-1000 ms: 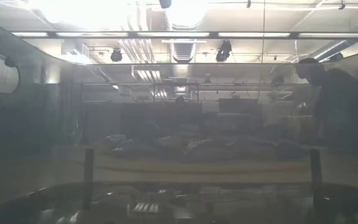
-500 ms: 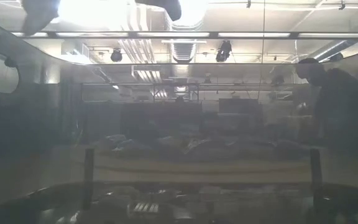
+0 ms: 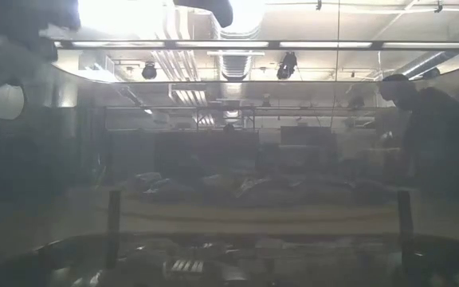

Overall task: Pick and place Granola Bars by type
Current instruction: Put the red granola bar into the top left bin

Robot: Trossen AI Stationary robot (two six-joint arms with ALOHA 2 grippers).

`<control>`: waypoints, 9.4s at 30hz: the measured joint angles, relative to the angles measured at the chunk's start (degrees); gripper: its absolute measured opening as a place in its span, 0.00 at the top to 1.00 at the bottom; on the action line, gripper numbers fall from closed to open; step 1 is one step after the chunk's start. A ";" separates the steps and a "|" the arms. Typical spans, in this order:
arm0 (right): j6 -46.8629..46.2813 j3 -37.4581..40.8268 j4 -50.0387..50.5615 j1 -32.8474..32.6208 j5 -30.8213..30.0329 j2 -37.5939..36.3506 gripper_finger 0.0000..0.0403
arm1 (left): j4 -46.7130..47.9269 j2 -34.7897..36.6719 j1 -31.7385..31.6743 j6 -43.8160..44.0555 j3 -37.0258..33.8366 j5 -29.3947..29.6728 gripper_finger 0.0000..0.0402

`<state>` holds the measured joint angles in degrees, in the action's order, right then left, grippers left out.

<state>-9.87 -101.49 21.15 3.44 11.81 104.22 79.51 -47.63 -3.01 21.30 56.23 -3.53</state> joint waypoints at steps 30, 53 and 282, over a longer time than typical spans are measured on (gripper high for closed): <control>3.69 0.04 14.15 -0.04 0.18 0.00 0.45 | -23.79 -1.30 0.00 0.77 5.94 -1.09 0.70; 3.38 12.02 23.65 -0.48 -1.47 -12.93 0.67 | -41.89 0.36 0.11 -4.82 6.32 -0.37 0.94; 6.89 26.51 23.06 -1.64 -13.62 -40.70 0.46 | -38.66 -63.33 -2.80 31.74 18.73 3.61 0.51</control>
<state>-2.98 -74.98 44.21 1.80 -1.80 63.53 40.85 -110.96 -5.80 53.04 74.96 0.07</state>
